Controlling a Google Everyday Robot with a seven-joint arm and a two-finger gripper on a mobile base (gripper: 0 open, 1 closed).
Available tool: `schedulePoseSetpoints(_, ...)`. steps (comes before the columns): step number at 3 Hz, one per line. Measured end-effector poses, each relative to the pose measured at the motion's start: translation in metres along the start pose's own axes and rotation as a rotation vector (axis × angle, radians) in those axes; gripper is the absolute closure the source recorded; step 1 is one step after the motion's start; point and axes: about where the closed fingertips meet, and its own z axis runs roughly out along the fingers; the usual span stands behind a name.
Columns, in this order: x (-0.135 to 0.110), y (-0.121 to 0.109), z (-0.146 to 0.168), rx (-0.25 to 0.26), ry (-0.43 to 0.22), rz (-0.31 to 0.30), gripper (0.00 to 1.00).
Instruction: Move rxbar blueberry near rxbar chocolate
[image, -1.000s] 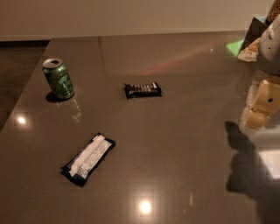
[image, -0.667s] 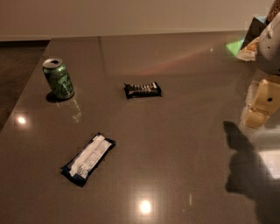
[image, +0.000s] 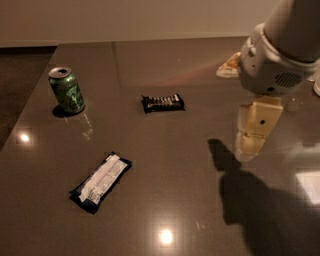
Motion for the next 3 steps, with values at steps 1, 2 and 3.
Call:
schedulePoseSetpoints(1, -0.043, 0.010, 0.022, -0.053, -0.043, -0.131, 0.00)
schedulePoseSetpoints(2, -0.082, 0.023, 0.046, -0.119, -0.085, -0.258, 0.00)
schedulePoseSetpoints(3, -0.112, 0.036, 0.071, -0.169, -0.109, -0.365, 0.00)
